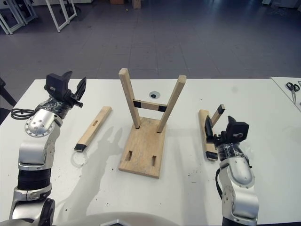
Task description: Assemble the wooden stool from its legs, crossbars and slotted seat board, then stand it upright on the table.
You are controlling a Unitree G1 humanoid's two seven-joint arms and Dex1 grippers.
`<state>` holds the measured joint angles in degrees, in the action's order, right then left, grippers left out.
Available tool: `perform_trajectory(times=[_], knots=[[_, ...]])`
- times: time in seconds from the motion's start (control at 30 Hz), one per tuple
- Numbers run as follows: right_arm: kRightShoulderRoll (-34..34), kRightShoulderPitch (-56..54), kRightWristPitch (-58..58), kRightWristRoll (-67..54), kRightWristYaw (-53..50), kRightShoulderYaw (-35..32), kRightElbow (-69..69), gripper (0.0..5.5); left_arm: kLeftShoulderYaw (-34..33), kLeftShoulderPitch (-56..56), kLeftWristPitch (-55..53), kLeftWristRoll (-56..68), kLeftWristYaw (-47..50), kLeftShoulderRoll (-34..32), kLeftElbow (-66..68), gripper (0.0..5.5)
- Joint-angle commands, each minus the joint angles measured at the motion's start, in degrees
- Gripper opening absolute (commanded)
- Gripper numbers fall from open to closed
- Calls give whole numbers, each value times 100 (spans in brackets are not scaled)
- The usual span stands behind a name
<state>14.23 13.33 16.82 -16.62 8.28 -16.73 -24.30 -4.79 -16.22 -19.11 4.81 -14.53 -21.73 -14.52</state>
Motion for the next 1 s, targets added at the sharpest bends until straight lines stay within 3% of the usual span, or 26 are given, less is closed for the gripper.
perform_trajectory(times=[0.03, 0.37, 0.67, 0.83, 0.9, 1.0], knots=[[-139, 202, -42, -161, 213, -51, 704, 390, 74, -81, -47, -63, -29, 0, 26, 230], [-130, -8, -142, 177, 192, 83, 1918, 390, 149, -197, -14, -30, -70, 42, 213, 230], [-254, -205, -486, 477, -12, 249, 2244, 228, 132, -262, 103, -10, -91, 62, 400, 230], [-18, -853, -466, 336, 34, 31, 2273, 204, 63, -407, 213, 25, -27, 117, 457, 230], [61, -1158, -419, 148, 42, -132, 2064, 204, -140, -516, 179, 254, 71, 264, 449, 230], [304, -2028, 29, -616, 93, -489, 1417, 204, -1071, -951, -435, 1899, 436, 1013, 183, 230]])
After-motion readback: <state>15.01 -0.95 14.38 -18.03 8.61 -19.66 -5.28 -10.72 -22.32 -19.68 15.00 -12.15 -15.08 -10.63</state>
